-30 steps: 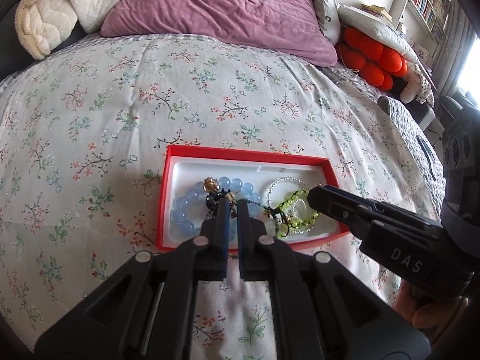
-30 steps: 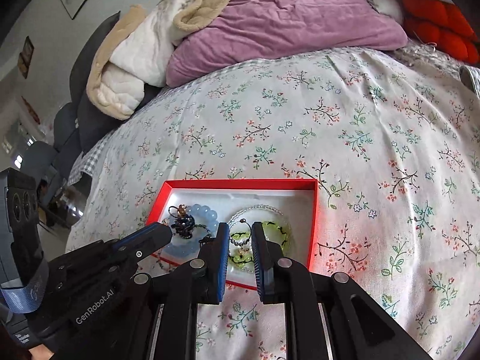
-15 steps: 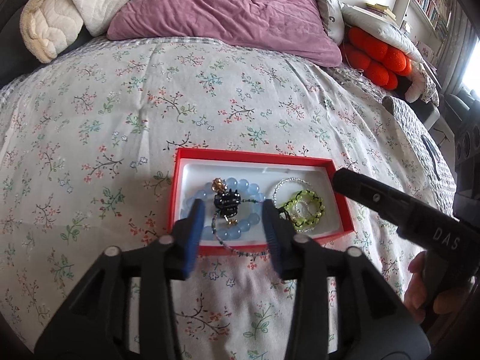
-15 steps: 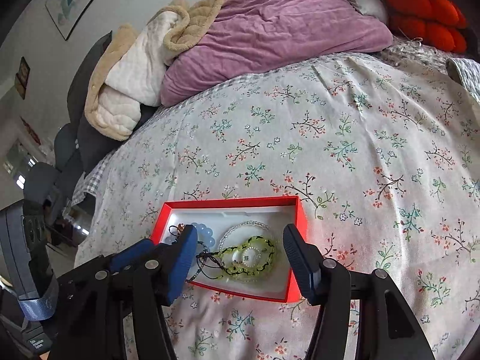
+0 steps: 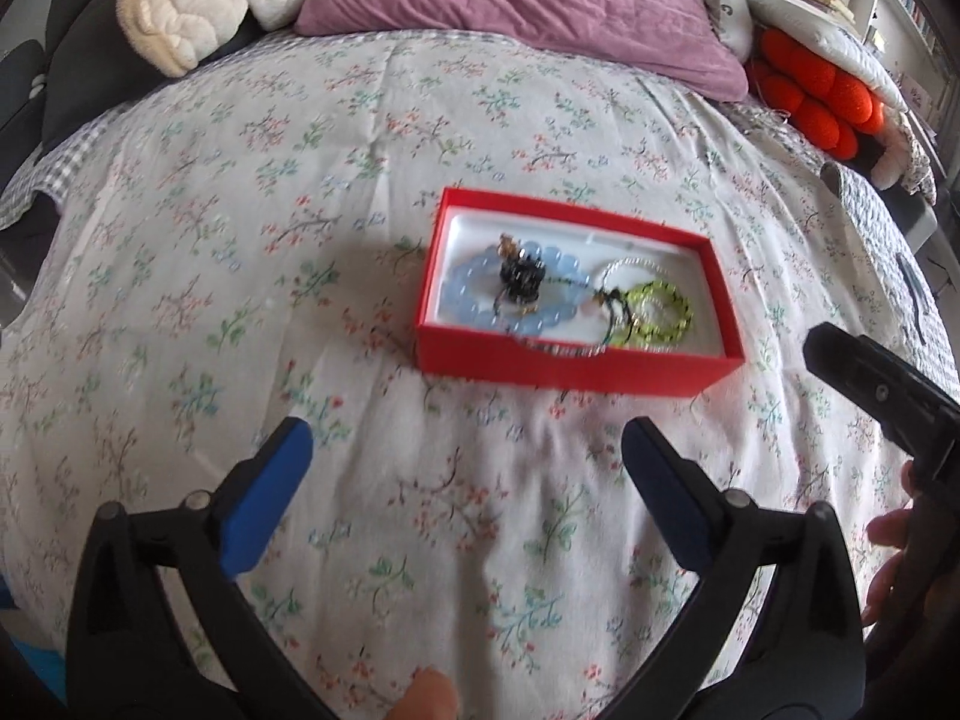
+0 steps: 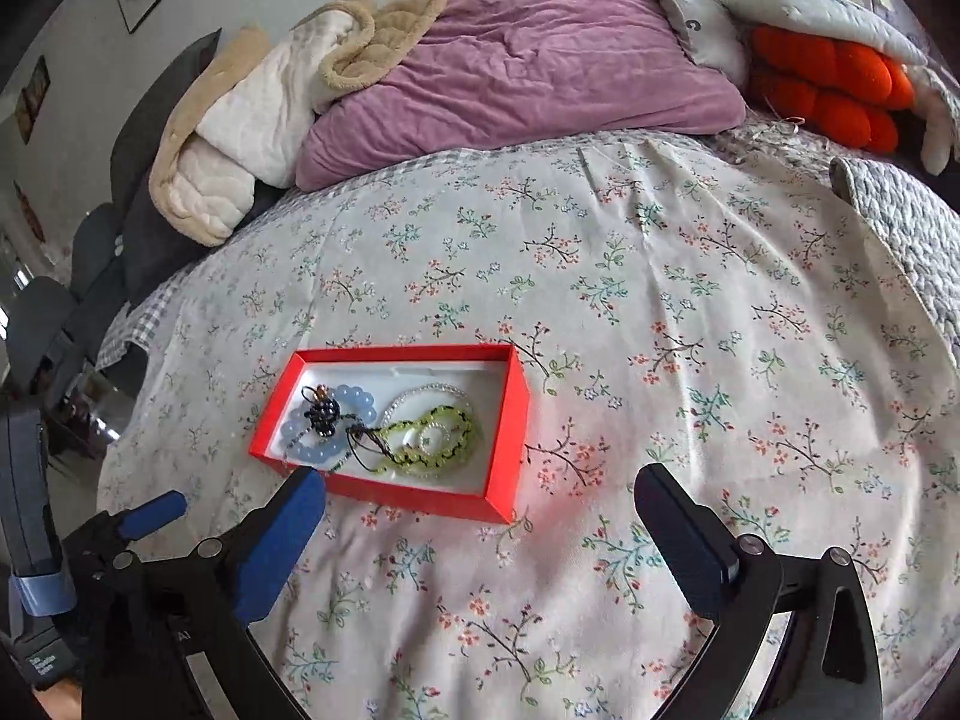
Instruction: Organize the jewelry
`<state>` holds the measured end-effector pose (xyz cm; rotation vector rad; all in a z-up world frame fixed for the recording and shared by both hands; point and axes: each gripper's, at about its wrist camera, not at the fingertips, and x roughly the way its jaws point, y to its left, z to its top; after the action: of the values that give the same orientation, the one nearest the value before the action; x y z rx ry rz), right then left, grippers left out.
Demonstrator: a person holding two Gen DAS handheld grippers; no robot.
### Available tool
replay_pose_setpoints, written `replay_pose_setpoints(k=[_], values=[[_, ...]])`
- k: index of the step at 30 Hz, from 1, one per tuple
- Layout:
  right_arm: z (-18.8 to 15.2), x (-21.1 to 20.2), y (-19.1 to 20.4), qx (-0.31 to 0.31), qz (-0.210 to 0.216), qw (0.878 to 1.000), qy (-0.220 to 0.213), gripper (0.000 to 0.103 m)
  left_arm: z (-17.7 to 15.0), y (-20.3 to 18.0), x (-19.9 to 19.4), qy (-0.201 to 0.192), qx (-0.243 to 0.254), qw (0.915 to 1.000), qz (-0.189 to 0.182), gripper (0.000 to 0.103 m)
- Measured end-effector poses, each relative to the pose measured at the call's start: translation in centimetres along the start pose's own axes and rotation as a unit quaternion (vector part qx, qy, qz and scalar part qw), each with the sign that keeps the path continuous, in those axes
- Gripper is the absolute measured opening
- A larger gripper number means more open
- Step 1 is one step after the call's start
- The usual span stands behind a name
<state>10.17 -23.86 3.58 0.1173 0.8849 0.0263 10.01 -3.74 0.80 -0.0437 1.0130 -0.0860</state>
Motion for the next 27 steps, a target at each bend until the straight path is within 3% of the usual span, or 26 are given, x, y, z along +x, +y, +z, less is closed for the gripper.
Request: replay_pose_setpoints(k=[7, 16, 27], values=[[-2.5, -0.5, -1.0, 0.011, -0.046, 0.996, 0.070, 0.103, -3.1, 0.1, -0.6, 0.046, -0.003, 0.9985, 0.028, 0.102], [-4.9, -0.4, -0.1, -0.026, -0.070, 0.992, 0.101, 0.103, -4.3, -0.6, -1.4, 0.045, 0.014, 0.9982, 0.038, 0.102], [-5.1, 0.6, 1.1, -0.042, -0.073, 0.990, 0.113, 0.103, -4.3, -0.8, -1.2, 0.046, 0.021, 0.9977, 0.044, 0.102]])
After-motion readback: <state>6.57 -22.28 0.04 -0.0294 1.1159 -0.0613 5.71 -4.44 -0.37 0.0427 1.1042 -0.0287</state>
